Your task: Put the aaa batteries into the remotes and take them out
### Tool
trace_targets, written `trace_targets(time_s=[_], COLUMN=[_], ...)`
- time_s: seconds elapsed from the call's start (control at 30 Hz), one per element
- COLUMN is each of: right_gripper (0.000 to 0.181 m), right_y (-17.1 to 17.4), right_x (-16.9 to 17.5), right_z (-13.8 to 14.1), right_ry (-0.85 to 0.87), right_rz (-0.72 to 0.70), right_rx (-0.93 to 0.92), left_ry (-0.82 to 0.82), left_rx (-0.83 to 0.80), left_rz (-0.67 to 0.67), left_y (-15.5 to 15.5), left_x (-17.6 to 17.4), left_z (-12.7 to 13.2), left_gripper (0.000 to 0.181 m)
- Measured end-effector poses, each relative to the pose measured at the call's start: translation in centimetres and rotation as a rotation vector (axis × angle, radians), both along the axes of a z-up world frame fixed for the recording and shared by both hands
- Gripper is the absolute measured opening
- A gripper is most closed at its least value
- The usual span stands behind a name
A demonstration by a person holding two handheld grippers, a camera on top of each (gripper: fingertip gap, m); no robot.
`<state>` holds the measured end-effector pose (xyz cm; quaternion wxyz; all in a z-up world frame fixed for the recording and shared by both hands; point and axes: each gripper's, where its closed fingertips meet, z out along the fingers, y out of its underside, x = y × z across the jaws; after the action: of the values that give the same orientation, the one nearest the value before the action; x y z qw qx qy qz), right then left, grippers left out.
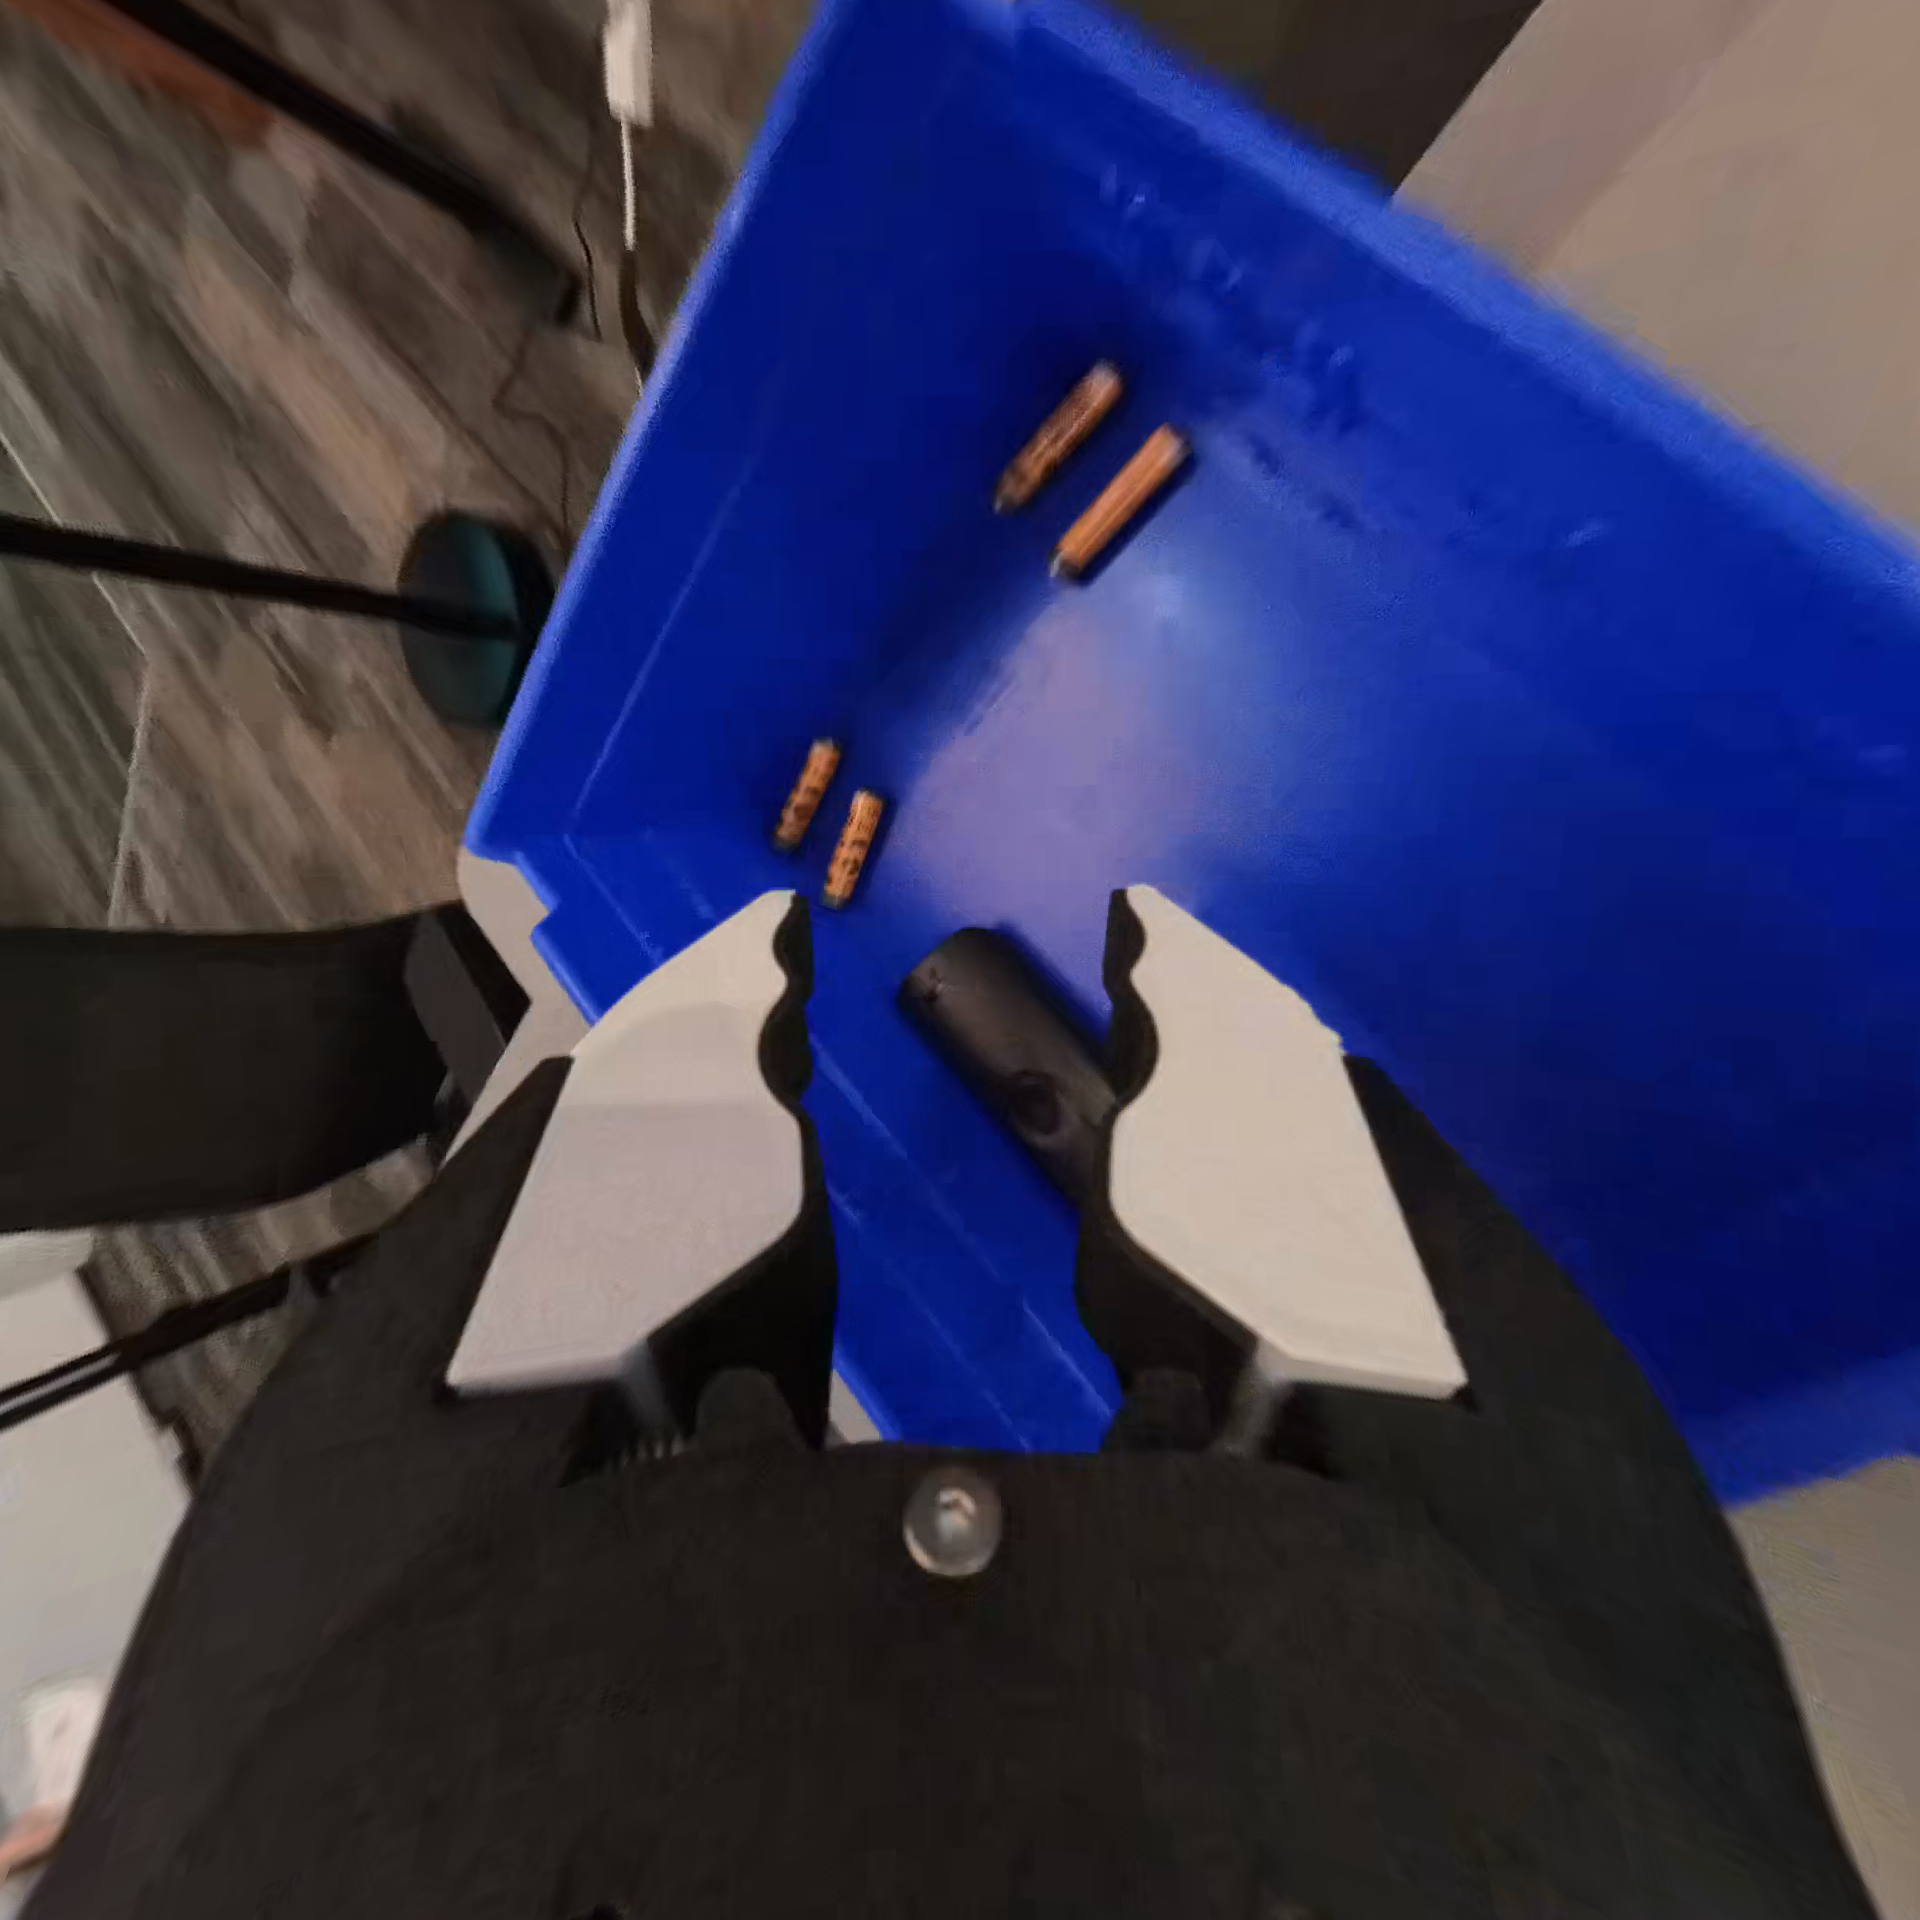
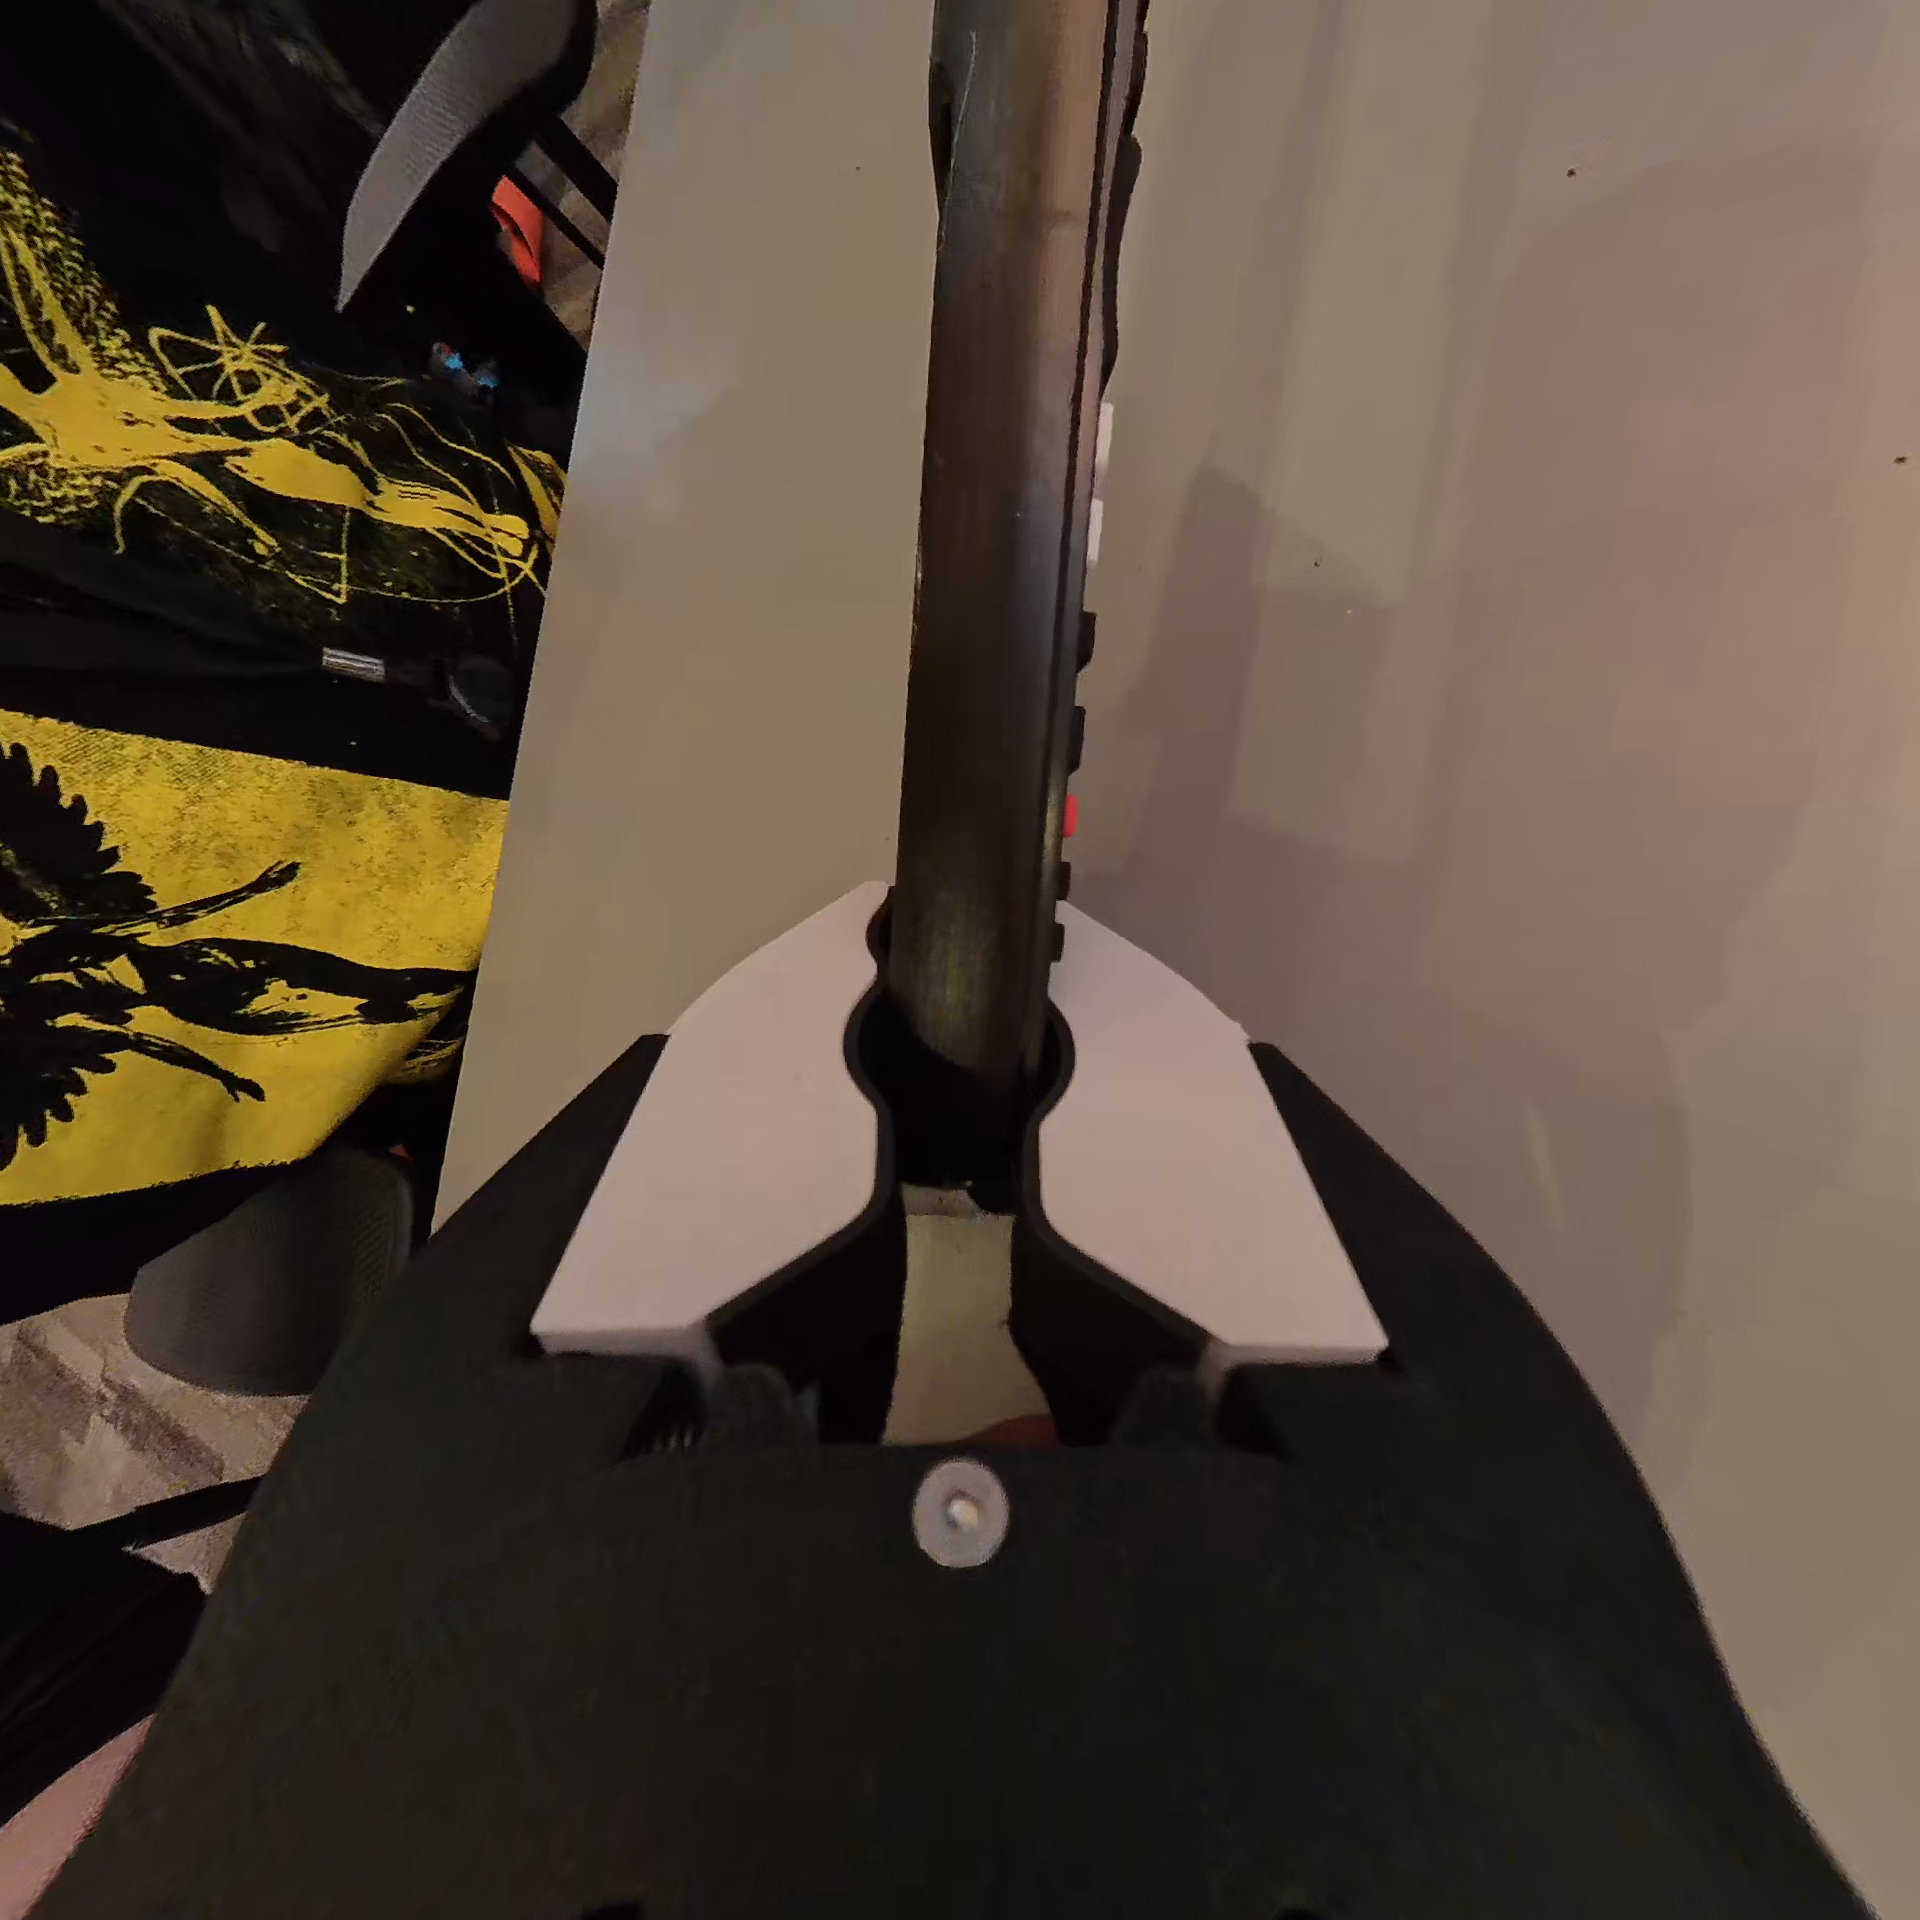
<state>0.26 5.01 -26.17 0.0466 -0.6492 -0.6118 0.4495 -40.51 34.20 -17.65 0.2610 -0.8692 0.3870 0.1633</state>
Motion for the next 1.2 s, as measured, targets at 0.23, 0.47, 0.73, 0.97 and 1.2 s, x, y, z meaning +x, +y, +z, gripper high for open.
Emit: trace_targets(time_s=[0.23, 0.47, 0.73, 0.97, 1.2], right_gripper=[0.019, 0.018, 0.019, 0.02, 0.02], right_y=[-0.5, -1.0, -1.3, -1.4, -1.3], right_x=[0.3, 0.5, 0.6, 0.7, 0.7], right_z=[0.2, 0.2, 0.2, 0.2, 0.2], right_ry=[0.023, 0.032, 0.038, 0.042, 0.044], right_rz=[0.033, 0.071, 0.09, 0.098, 0.097], right_rx=[-0.007, 0.003, 0.012, 0.015, 0.009], left_ry=[0.169, 0.309, 0.367, 0.354, 0.345], left_rx=[-0.246, -0.409, -0.455, -0.452, -0.519], left_rz=[0.065, 0.07, 0.049, -0.048, -0.003], left_y=[5.2, 5.9, 6.7, 5.7, 6.0], left_x=[-4.2, -6.1, -6.3, -5.2, -5.6], left_z=[-6.9, -9.4, -9.9, -9.7, -9.9], left_gripper=[0.054, 0.04, 0.01, 0.009, 0.03])
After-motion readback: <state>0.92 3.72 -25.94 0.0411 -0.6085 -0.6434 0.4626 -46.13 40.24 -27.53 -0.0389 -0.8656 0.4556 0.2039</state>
